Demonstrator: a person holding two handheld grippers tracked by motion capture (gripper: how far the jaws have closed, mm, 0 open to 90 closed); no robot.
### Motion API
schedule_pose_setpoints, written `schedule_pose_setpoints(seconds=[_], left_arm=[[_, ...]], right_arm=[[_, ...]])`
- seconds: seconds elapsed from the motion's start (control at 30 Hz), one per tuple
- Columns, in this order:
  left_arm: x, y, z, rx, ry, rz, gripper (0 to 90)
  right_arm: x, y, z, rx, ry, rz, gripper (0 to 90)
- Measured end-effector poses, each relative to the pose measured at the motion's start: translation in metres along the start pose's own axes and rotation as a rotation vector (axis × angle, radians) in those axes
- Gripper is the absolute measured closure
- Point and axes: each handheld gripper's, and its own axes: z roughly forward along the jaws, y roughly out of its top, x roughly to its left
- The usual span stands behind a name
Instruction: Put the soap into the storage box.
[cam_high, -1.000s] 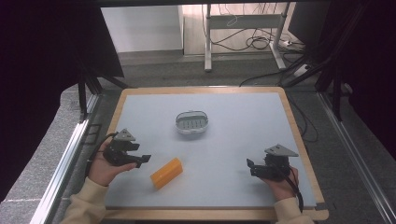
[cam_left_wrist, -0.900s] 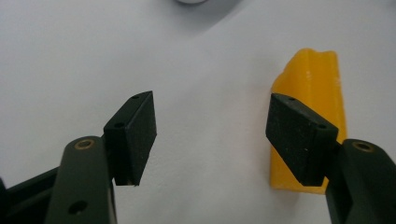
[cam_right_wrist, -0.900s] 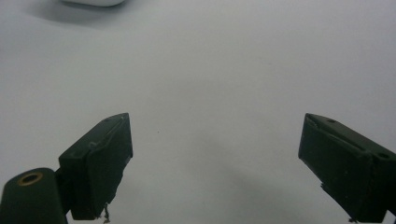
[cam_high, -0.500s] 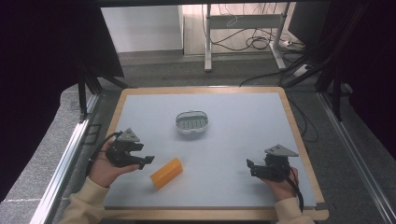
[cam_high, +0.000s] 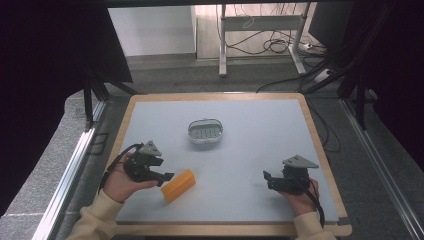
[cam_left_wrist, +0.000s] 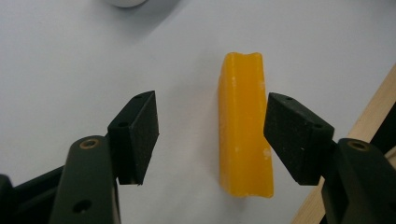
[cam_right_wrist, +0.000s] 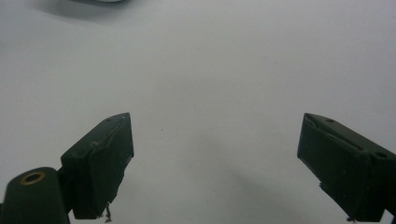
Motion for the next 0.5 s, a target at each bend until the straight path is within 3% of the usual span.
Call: schedule_pose_setpoints(seconds=[0.5], left_arm=[[-0.01,0.004,0.019,0.058,-0.008,0.022,35.1]], right_arm=[[0.0,-0.001,0.002,0.016,-0.009,-0.006,11.0]])
